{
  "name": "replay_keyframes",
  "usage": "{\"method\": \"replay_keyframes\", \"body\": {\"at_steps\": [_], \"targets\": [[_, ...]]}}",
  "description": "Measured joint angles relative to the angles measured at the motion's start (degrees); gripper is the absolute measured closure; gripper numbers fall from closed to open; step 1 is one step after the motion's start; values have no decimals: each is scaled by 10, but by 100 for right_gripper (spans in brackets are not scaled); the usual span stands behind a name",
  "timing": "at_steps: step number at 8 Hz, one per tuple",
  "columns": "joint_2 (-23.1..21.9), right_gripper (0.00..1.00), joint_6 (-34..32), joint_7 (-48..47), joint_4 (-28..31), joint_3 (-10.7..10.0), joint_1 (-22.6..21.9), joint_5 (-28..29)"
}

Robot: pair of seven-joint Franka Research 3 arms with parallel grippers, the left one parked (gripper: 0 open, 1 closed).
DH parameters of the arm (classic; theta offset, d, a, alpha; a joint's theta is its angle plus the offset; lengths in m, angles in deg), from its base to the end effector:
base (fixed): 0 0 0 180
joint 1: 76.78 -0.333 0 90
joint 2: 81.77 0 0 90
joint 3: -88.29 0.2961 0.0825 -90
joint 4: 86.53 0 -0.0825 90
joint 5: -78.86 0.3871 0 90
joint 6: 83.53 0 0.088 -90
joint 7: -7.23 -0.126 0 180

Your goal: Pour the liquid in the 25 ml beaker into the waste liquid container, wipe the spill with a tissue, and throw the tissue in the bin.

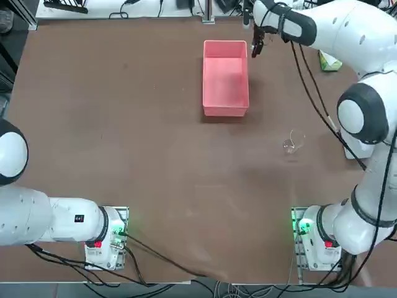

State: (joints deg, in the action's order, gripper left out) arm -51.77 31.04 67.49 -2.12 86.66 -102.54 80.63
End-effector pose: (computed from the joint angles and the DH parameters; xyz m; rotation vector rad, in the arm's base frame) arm 0.6317 0.2886 0.3377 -2.3278 -2.0914 -0.0113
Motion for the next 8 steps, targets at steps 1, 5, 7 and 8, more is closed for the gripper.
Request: {"method": "replay_keyframes", "body": {"at_steps": [1,5,7,8], "targets": [[5,53,-15,-21,-5,0,-1,-17],[13,53,-50,-59,-14,0,-5,-54],[25,53,-56,-67,-55,0,-24,-59],[34,53,-63,-78,-77,0,-33,-61]]}}
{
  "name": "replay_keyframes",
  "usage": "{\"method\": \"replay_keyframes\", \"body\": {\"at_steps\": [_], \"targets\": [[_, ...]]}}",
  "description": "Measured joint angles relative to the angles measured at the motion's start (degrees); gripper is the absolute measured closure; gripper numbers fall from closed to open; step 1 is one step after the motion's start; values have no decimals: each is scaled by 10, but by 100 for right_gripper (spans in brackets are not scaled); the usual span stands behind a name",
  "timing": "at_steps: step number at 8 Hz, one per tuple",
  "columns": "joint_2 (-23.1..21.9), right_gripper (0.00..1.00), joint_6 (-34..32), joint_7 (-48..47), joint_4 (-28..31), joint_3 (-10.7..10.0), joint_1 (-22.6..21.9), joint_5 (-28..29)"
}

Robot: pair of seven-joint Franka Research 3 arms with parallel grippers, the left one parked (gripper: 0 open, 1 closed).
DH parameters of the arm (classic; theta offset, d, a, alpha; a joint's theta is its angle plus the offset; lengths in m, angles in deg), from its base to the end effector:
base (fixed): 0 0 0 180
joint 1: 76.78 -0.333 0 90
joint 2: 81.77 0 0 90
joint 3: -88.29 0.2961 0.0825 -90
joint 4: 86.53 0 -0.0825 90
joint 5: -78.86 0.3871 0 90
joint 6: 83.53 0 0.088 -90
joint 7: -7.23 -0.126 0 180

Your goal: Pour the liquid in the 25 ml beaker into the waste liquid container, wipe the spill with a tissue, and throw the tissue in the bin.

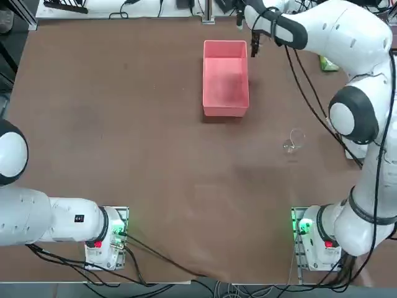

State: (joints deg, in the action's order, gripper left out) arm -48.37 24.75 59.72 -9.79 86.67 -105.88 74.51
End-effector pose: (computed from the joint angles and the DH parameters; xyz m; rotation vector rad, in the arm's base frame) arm 0.6294 0.3235 0.3507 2.3172 2.0021 -0.0772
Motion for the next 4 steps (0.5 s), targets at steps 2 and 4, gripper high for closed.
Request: {"method": "replay_keyframes", "body": {"at_steps": [2,4], "targets": [[16,53,-4,-10,-20,0,-12,-5],[22,53,-5,-21,-28,0,-19,-19]]}}
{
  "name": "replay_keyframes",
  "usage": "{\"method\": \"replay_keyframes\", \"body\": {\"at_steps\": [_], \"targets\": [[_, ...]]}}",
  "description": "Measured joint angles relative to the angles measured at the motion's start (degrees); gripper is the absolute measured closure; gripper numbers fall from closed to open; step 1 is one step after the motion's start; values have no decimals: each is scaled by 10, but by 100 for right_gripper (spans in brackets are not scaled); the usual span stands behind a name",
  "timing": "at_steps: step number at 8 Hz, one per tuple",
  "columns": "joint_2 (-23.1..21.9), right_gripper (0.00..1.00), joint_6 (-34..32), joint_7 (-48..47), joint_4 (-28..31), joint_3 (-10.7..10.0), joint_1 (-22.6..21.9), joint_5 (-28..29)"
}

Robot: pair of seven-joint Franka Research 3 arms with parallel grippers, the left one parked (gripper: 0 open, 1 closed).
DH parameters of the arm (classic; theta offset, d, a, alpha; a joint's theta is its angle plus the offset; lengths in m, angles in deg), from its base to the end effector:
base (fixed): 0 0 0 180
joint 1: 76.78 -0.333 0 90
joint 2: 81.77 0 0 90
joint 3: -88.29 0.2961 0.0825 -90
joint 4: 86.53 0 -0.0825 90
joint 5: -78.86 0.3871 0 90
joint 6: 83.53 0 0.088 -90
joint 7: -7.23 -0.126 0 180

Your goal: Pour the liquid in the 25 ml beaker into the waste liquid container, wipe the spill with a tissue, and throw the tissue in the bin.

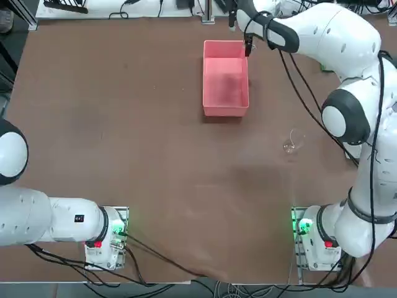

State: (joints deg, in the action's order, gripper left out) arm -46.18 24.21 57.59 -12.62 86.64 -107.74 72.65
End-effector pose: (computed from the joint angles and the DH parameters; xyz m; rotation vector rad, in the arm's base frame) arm 0.6274 0.3453 0.3465 2.2866 1.9859 -0.0785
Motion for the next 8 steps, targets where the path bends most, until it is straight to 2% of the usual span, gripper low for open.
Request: {"method": "replay_keyframes", "body": {"at_steps": [8], "targets": [[0,53,-45,-38,-9,0,-35,-63]]}}
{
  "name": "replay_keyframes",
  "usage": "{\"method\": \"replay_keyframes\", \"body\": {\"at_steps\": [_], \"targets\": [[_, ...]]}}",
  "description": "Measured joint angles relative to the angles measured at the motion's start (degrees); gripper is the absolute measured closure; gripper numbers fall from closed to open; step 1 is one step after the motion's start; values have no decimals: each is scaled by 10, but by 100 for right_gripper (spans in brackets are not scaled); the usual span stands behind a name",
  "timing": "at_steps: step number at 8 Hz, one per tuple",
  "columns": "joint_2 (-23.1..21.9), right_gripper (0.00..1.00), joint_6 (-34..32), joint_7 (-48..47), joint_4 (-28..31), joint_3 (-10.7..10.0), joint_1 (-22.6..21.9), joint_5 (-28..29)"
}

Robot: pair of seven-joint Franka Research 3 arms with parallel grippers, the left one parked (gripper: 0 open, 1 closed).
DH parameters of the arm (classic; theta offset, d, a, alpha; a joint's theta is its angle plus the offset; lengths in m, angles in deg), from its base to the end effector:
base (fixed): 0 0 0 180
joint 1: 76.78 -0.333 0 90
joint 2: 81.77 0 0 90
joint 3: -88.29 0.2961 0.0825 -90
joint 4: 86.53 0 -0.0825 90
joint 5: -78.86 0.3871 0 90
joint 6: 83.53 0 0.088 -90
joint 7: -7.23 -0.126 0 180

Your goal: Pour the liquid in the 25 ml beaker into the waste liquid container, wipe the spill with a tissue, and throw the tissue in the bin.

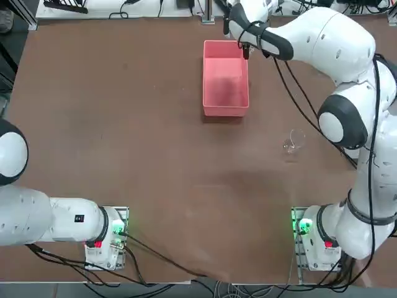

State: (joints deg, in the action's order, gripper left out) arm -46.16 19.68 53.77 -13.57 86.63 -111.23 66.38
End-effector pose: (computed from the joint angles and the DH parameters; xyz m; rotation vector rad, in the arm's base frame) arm 0.6062 0.3690 0.3498 2.1884 1.9371 -0.1753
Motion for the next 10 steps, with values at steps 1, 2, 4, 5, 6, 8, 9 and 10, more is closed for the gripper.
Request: {"method": "replay_keyframes", "body": {"at_steps": [1,2,4,5,6,8,9,10], "targets": [[0,53,-2,-3,-2,0,-5,-16],[0,53,-6,-5,-4,0,-10,-30],[0,53,-10,-7,-7,0,-19,-38],[0,53,-11,-8,-7,0,-22,-39],[0,53,-12,-8,-7,0,-22,-39],[0,53,-13,-8,-8,0,-25,-39],[1,53,-21,-9,-8,0,-28,-39],[3,53,-33,-10,-8,0,-37,-48]]}}
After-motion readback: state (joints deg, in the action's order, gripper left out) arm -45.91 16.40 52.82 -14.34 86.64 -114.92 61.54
